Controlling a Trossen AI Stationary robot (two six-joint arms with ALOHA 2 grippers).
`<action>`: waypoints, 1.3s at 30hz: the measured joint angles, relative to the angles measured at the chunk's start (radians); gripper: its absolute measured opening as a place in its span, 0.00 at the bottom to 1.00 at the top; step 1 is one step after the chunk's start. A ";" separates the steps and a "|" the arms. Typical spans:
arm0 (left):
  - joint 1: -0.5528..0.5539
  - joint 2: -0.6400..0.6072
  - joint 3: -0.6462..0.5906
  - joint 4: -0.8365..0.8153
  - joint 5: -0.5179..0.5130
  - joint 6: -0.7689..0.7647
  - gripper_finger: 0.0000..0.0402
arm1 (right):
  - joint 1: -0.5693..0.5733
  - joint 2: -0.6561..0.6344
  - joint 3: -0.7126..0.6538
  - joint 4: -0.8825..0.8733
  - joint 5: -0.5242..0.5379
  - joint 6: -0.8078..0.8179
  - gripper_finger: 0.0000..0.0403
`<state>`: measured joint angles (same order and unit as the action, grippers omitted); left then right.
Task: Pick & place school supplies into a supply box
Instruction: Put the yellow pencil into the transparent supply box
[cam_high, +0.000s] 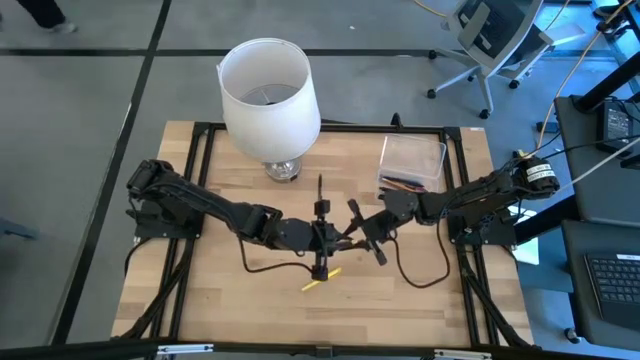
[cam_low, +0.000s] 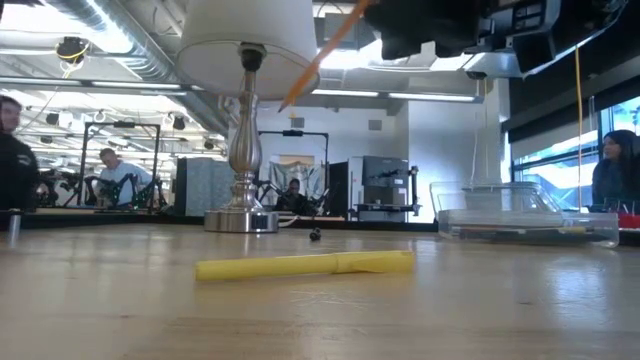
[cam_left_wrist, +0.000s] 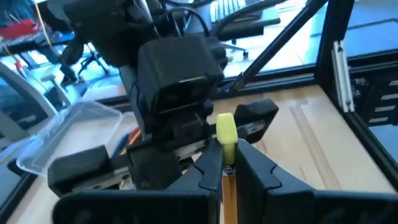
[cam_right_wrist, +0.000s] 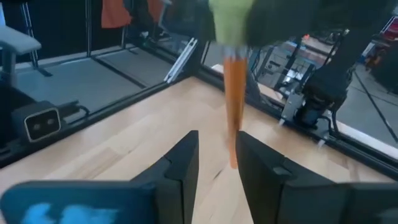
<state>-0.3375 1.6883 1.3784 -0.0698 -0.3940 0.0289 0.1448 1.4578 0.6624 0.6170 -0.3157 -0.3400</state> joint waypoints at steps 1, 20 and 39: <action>0.001 -0.001 0.001 0.000 -0.001 0.003 0.04 | 0.000 0.000 0.000 0.008 0.000 0.006 0.27; 0.001 -0.001 0.001 0.040 -0.004 0.070 0.04 | 0.028 0.000 0.000 0.097 0.002 0.012 0.09; -0.002 -0.028 0.001 -0.085 -0.025 0.052 0.30 | 0.029 0.000 0.000 0.048 0.095 0.014 0.08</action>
<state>-0.3394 1.6605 1.3792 -0.1545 -0.4194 0.0810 0.1741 1.4578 0.6624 0.6652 -0.2211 -0.3259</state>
